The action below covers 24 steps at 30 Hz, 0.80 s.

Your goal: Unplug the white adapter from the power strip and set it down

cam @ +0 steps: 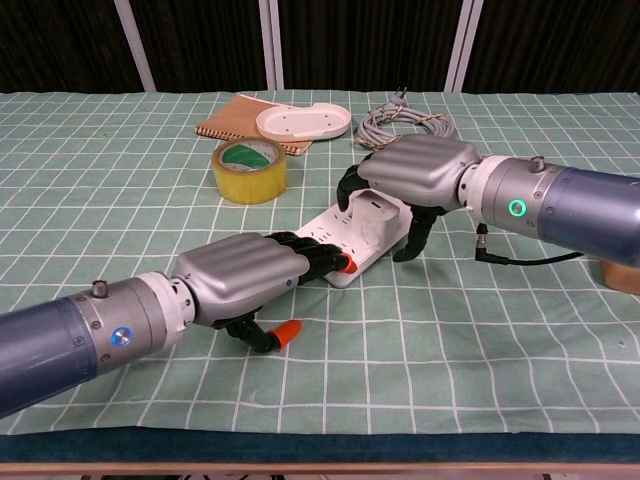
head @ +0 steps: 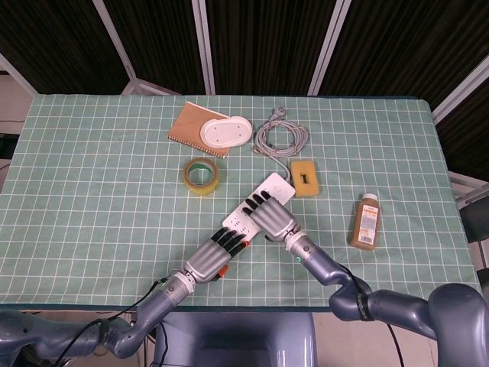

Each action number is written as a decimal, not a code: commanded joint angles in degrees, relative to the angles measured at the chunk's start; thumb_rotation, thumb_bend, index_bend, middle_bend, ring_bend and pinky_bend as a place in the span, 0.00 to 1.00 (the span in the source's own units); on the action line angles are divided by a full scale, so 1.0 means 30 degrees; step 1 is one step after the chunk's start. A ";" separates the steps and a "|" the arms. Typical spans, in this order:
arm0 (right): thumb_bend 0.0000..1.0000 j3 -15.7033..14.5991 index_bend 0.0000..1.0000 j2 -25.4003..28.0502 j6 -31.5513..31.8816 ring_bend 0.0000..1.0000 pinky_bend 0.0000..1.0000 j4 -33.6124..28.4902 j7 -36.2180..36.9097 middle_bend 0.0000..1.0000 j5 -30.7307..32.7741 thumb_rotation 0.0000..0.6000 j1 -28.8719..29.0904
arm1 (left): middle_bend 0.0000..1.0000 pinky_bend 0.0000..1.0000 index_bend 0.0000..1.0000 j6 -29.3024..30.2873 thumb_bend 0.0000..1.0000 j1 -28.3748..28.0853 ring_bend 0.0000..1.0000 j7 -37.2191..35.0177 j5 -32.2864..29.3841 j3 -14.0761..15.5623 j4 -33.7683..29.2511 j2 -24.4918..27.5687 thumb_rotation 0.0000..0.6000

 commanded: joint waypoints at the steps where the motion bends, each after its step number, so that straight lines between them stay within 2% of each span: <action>1: 0.23 0.0057 0.28 -0.0254 -0.0032 0.20 0.22 0.0404 0.0158 0.23 0.0107 1.00 0.0106 | 0.08 0.09 0.09 0.0004 0.48 -0.0024 0.00 -0.0056 0.0035 0.0025 0.0055 -0.0029 1.00; 11: 0.24 0.0067 0.29 -0.0982 0.0028 0.20 0.23 0.1563 0.0873 0.23 0.0187 1.00 0.0285 | 0.08 0.09 0.09 0.0035 0.48 -0.0094 0.00 -0.0461 0.0061 0.0119 0.0358 -0.0120 1.00; 24: 0.38 -0.0101 0.34 -0.1297 0.0214 0.22 0.23 0.1899 0.1401 0.25 -0.0143 1.00 0.0426 | 0.08 0.09 0.09 0.0043 0.48 -0.0138 0.00 -0.0853 0.0126 0.0291 0.0645 -0.0298 1.00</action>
